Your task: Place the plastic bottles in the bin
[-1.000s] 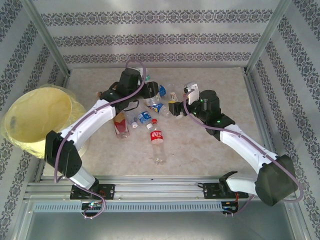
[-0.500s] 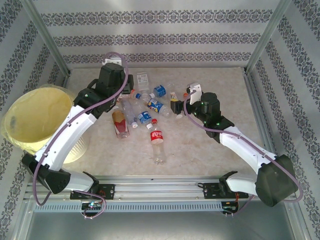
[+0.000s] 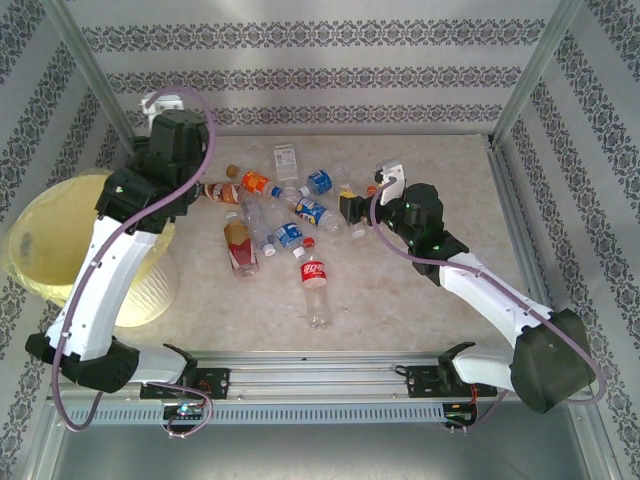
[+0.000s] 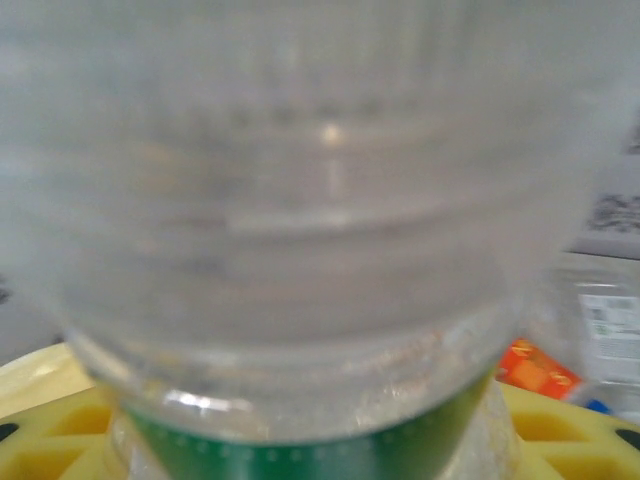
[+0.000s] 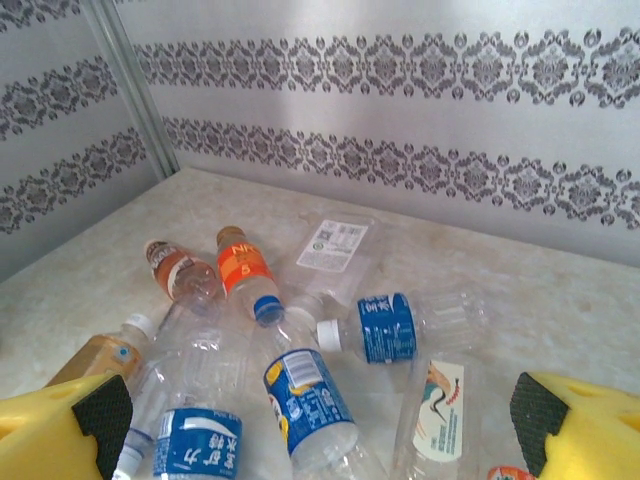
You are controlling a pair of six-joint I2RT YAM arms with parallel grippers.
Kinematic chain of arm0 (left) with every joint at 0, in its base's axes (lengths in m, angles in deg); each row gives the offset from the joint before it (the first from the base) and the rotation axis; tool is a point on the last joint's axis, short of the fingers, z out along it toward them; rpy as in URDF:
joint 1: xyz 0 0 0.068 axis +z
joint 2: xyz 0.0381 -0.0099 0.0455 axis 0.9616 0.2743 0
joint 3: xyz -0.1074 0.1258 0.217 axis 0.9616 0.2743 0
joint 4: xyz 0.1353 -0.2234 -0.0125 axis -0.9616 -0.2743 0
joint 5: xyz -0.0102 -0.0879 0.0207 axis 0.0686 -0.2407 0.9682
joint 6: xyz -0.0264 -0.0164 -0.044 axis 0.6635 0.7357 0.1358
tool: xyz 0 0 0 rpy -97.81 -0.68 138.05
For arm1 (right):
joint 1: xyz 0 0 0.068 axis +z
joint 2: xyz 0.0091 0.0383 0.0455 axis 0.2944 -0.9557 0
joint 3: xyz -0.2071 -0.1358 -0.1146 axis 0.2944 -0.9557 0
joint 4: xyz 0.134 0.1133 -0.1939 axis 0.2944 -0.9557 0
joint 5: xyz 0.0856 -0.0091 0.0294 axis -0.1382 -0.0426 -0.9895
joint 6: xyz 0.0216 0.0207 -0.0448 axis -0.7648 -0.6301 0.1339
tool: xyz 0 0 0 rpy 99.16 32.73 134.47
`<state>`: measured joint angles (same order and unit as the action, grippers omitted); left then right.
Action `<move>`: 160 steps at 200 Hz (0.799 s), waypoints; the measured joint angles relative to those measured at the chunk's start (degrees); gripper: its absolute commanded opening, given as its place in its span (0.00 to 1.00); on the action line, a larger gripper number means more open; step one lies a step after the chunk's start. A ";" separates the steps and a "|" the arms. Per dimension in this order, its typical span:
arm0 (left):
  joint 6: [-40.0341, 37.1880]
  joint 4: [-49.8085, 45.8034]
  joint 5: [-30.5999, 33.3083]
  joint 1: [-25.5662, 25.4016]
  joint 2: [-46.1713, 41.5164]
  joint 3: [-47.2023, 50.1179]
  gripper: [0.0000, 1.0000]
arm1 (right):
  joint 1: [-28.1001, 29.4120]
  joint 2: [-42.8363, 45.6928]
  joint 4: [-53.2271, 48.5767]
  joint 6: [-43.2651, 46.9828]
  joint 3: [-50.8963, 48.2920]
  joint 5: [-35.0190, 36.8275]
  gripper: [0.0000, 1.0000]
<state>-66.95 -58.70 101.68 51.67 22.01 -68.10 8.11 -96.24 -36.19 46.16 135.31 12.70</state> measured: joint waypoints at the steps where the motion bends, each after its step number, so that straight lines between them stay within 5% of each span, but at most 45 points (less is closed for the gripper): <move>1: 0.00 -0.13 0.02 0.20 -0.02 -0.04 0.60 | 0.00 -0.07 0.13 0.00 0.00 0.00 0.98; 61: -0.22 -5.95 -0.15 20.70 -5.31 1.11 0.60 | -0.13 -3.15 1.16 -0.11 0.70 -0.20 0.98; 128: 0.09 -7.37 -14.51 46.23 -8.17 11.72 0.58 | -0.39 -5.38 0.68 -1.29 3.50 -1.46 0.98; 160: 0.26 -7.34 -20.59 53.09 -7.67 17.18 0.58 | -0.39 -5.57 -0.09 -1.27 4.37 -2.23 0.98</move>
<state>-66.69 -66.04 81.09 104.76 14.33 -50.92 7.72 -101.81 -36.27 44.89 139.68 10.47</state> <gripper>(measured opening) 0.587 0.980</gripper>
